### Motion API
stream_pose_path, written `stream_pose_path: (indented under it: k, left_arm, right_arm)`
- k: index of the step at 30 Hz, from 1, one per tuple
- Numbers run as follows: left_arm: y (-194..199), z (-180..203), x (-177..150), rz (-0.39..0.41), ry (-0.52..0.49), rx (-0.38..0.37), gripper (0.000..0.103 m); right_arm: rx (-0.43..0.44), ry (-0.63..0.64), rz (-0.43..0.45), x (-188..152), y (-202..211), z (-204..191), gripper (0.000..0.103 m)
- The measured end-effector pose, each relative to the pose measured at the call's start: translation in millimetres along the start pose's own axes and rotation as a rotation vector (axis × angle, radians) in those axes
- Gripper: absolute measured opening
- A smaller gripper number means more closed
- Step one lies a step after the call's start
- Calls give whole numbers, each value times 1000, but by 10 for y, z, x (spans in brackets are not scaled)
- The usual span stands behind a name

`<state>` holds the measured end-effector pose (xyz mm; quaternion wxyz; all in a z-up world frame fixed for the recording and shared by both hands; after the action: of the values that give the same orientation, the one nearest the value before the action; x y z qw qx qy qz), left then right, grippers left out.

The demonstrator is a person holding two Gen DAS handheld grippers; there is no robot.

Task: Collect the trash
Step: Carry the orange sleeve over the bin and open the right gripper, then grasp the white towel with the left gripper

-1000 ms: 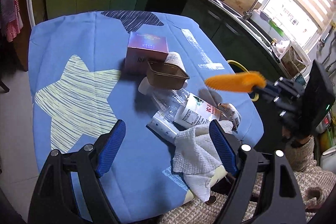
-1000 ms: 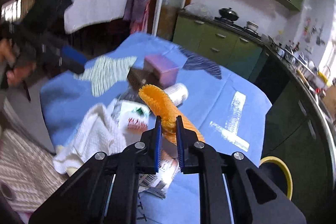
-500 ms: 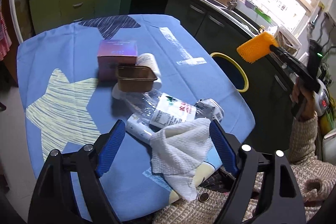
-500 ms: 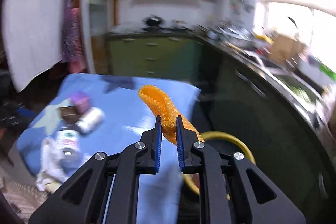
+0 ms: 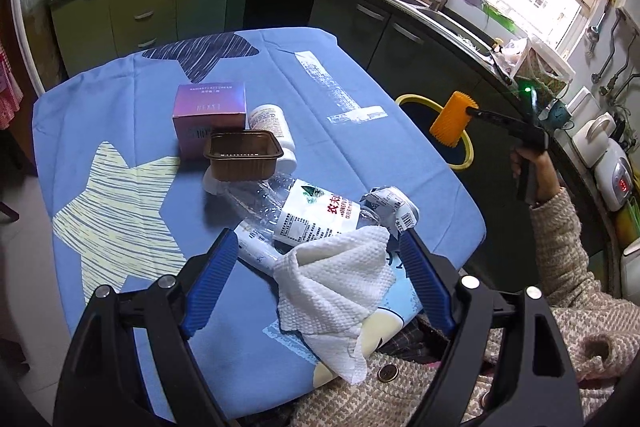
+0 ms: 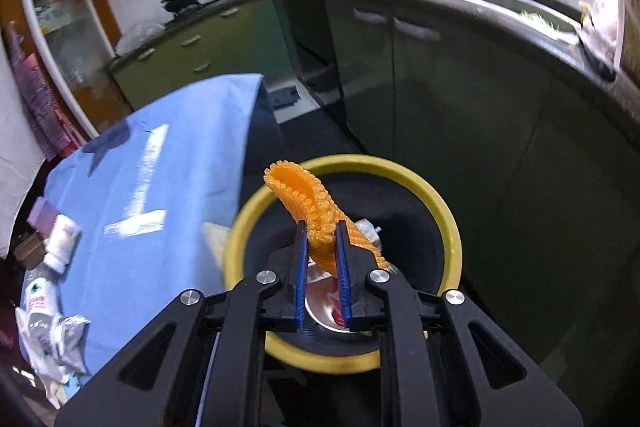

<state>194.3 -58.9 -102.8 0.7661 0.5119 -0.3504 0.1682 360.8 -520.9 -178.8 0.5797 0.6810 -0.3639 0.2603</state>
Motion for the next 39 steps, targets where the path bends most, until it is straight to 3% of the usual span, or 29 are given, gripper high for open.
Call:
stream_pose_path:
  k: [4, 6, 9, 17, 21, 25, 30, 36, 39]
  left_arm:
    - [-11, -12, -7, -4, 5, 2, 79]
    - [-14, -15, -12, -5, 7, 2, 79]
    - [-9, -21, -27, -5, 10, 1, 79]
    - [-42, -42, -135, -30, 22, 1, 87]
    - [-123, 9, -289, -70, 13, -16, 91]
    - [-254, 63, -486, -117, 20, -40, 91]
    - [-416, 73, -689, -153, 47, -52, 91]
    - [-574, 54, -775, -156, 33, -30, 90]
    - [-638, 71, -790, -161, 29, -41, 78]
  right_arm:
    - [-36, 25, -5, -35, -225, 60, 15]
    - [-53, 52, -8, -48, -293, 39, 21]
    - [-44, 58, -5, -45, -321, -22, 38]
    - [39, 19, 92, -150, 304, -391, 52]
    - [75, -28, 135, -329, 668, -489, 53]
    - [126, -97, 185, -532, 994, -602, 61]
    - [162, -74, 167, -717, 1158, -834, 61]
    - [190, -54, 193, -681, 1308, -976, 62]
    - [193, -36, 203, -669, 1371, -1037, 62]
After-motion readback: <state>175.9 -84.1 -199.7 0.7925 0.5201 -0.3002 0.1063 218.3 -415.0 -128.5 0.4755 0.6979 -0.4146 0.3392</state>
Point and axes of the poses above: each gripper's, at about its wrist camera, not at the fingertips, and y roughly against the way its jaws point, z to its right, x to its top, the point moved 7 cm from there along -y, roughly the way its jaws point, and after that the axes turned 12 degrees about z, right-handed, at the moved point
